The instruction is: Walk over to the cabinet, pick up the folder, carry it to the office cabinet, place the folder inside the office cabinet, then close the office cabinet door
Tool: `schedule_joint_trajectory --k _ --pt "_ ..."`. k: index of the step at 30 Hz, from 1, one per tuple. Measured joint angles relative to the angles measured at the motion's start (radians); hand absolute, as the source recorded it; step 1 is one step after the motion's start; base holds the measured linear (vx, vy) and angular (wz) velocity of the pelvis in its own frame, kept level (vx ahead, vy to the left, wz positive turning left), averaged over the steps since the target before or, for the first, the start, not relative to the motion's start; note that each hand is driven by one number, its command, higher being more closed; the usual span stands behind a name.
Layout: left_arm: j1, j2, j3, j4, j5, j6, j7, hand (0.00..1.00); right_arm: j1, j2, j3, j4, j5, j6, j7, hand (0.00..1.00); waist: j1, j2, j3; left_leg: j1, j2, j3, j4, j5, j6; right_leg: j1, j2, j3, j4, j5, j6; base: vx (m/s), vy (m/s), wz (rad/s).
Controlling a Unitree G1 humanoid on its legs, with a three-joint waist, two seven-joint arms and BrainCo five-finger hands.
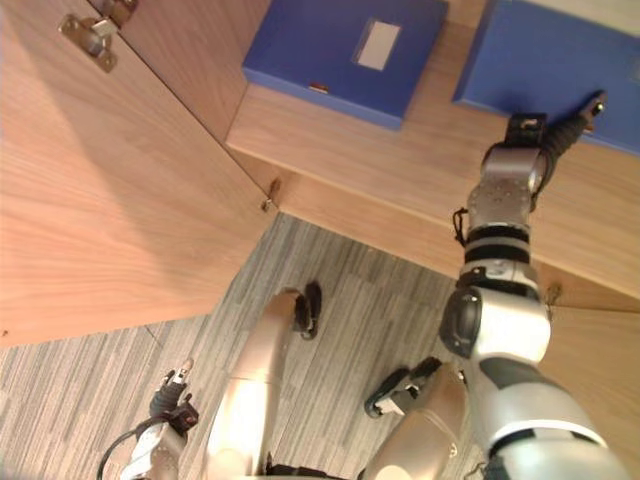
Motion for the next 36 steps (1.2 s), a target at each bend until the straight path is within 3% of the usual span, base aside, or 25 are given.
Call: schedule_joint_trajectory --k 5,9,10,20,26,32,36 --pt "-0.002 0.001 0.001 -0.014 -0.009 -0.002 0.018 0.00 -0.049 -0.039 0.154 0.037 -0.043 0.028 0.004 1.00 -0.009 0.000 0.001 -0.061 0.007 -0.001 -0.012 0.024 0.003 -0.072 0.003 0.001 0.008 0.007 -0.014 0.01 -0.012 -0.01" --pt "-0.004 -0.001 0.001 -0.013 -0.015 -0.002 0.028 0.00 -0.060 -0.033 0.180 0.073 -0.032 0.034 0.004 1.00 -0.008 -0.001 0.003 -0.077 0.012 -0.005 -0.008 0.030 0.007 -0.089 0.007 0.001 0.015 0.007 -0.014 0.04 -0.047 -0.03" --pt "-0.004 -0.001 0.001 -0.013 -0.015 -0.002 0.031 0.00 -0.060 -0.032 0.180 0.083 -0.031 0.035 0.004 0.00 -0.009 -0.001 0.004 -0.079 0.013 -0.004 -0.008 0.028 0.004 -0.092 0.007 0.001 0.014 0.007 -0.014 0.03 -0.039 -0.03" --pt "-0.019 -0.001 0.018 -0.012 -0.015 -0.002 0.053 0.00 -0.076 -0.014 0.260 0.100 -0.039 0.064 0.008 0.00 -0.017 -0.003 0.005 -0.093 0.017 -0.011 -0.043 0.045 -0.007 -0.105 0.022 -0.013 -0.017 0.020 -0.026 0.04 -0.046 0.00" --pt "-0.032 -0.002 0.029 -0.013 -0.034 -0.003 0.057 0.00 -0.086 -0.022 0.349 0.119 -0.202 0.129 0.028 0.00 -0.023 -0.011 0.010 -0.062 0.023 -0.006 -0.138 0.091 -0.012 -0.100 0.045 -0.028 -0.089 0.060 -0.037 0.04 -0.066 -0.04" --pt "-0.034 0.000 0.039 -0.015 -0.034 -0.006 0.048 0.00 -0.100 -0.079 0.567 0.201 -0.393 0.197 0.158 0.00 -0.034 -0.016 0.012 -0.003 0.034 -0.003 -0.280 0.158 -0.016 -0.066 0.082 -0.065 -0.203 0.118 -0.067 0.03 -0.061 -0.06" --pt "-0.034 0.014 0.046 -0.035 -0.013 -0.006 0.022 0.00 -0.126 -0.086 0.690 0.284 -0.392 0.216 0.222 0.00 -0.036 -0.029 0.013 0.074 0.034 0.004 -0.412 0.216 -0.017 -0.015 0.110 -0.089 -0.305 0.162 -0.080 0.04 -0.067 0.01"
